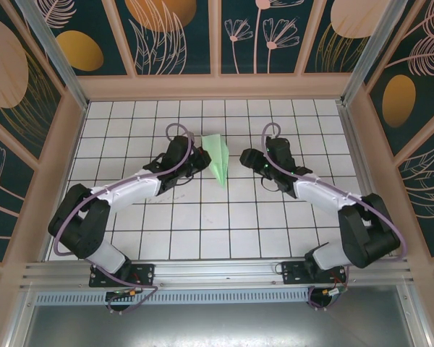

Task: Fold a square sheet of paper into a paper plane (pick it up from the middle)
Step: Turn over a paper plane at the center of the table, then move the paper plane to the top-center of the table.

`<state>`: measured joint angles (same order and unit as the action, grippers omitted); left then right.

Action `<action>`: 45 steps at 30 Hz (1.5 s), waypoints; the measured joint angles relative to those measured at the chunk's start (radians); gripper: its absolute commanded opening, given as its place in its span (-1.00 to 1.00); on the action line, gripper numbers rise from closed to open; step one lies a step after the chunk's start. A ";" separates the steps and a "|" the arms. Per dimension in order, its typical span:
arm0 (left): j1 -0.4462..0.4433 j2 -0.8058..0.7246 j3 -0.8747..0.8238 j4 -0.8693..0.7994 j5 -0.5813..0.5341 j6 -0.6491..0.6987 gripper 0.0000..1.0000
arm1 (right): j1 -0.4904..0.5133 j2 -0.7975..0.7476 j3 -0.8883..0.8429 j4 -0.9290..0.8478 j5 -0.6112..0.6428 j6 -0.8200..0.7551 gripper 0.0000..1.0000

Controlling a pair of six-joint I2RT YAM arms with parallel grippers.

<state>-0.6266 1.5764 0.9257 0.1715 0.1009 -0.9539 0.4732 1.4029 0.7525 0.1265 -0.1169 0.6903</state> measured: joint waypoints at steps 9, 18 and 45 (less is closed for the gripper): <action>0.039 0.183 -0.019 0.253 0.258 0.006 -1.00 | 0.000 -0.031 -0.018 0.055 -0.081 -0.001 0.26; 0.064 0.284 -0.095 0.336 0.315 -0.008 -1.00 | 0.058 0.149 0.053 0.003 -0.134 -0.050 0.04; 0.085 0.304 -0.180 0.388 0.291 -0.018 -1.00 | 0.175 0.354 0.190 -0.138 -0.146 -0.081 0.11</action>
<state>-0.5419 1.8805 0.7452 0.5594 0.3923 -0.9722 0.6487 1.7573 0.9421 -0.0120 -0.2626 0.6090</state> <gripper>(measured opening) 0.058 0.536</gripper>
